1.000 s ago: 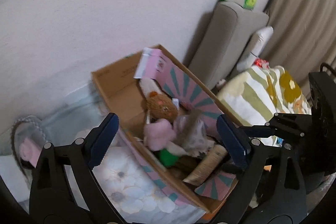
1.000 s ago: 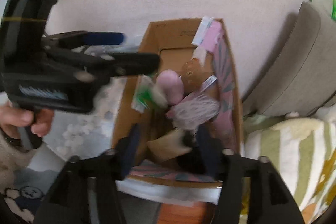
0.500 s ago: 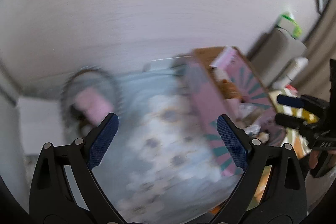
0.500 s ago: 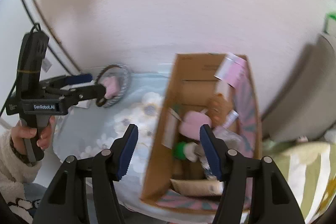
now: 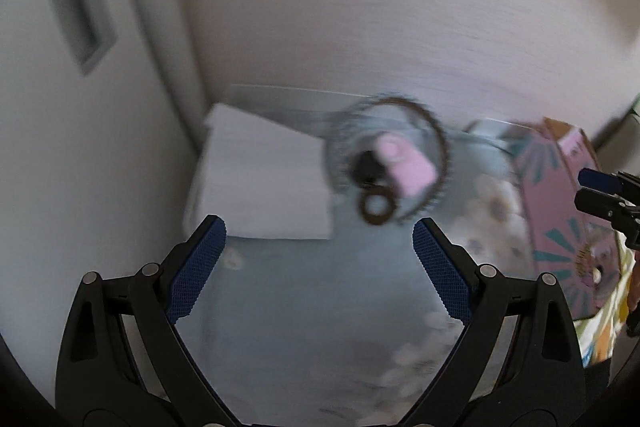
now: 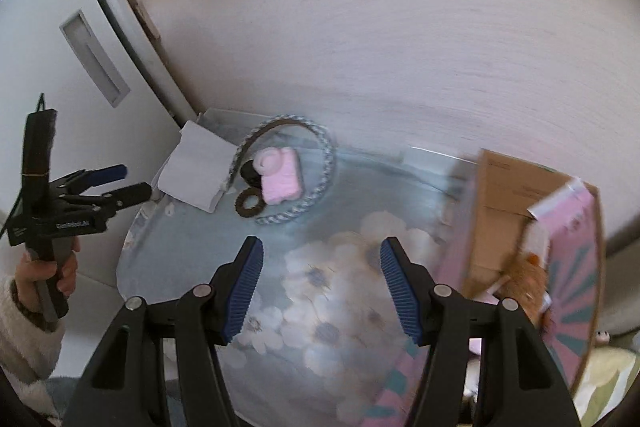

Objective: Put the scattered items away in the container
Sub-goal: 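Move both tools back toward the white tissue pack and headband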

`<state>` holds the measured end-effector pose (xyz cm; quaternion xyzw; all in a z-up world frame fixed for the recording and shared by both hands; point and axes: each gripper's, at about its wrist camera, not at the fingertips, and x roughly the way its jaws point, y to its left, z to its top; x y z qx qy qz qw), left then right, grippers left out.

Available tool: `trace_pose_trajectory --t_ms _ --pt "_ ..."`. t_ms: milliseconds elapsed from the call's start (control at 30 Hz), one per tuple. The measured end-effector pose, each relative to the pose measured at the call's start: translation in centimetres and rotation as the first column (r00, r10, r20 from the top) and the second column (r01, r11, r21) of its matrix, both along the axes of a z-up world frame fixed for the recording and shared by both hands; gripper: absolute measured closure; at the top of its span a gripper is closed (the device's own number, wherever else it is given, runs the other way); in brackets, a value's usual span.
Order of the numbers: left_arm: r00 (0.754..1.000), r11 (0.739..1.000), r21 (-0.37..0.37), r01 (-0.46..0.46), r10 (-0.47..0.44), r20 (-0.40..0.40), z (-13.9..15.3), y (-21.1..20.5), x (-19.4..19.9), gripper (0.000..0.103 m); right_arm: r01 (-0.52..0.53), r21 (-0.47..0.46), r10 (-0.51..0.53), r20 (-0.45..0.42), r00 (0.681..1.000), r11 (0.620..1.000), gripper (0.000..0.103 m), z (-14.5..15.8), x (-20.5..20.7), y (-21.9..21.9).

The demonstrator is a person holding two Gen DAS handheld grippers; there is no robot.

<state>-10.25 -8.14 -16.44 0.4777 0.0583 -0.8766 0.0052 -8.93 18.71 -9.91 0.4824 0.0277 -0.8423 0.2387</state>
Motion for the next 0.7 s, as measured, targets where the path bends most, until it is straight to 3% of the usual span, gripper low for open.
trace_pose_trajectory --t_ms 233,400,600,700 --pt "0.999 0.999 0.016 -0.031 0.031 0.039 -2.5 -2.5 -0.9 0.008 0.004 0.004 -0.004 0.041 0.999 1.000 0.046 -3.0 -3.0 -4.6" --pt "0.999 0.999 0.039 0.022 -0.023 0.027 -3.6 -2.1 -2.9 0.008 0.044 0.009 -0.045 0.063 0.997 0.999 0.046 -5.4 -4.9 -6.3" --pt "0.998 0.997 -0.031 0.068 -0.068 0.016 -4.3 -1.2 -6.6 0.008 0.165 -0.001 -0.164 0.106 0.981 0.986 0.046 -8.0 -8.2 -5.7" --pt "0.995 0.987 -0.125 0.098 -0.099 -0.009 -4.2 -1.7 -8.0 0.008 0.200 -0.001 -0.199 0.134 0.971 0.980 0.046 -8.9 -9.6 -5.3"
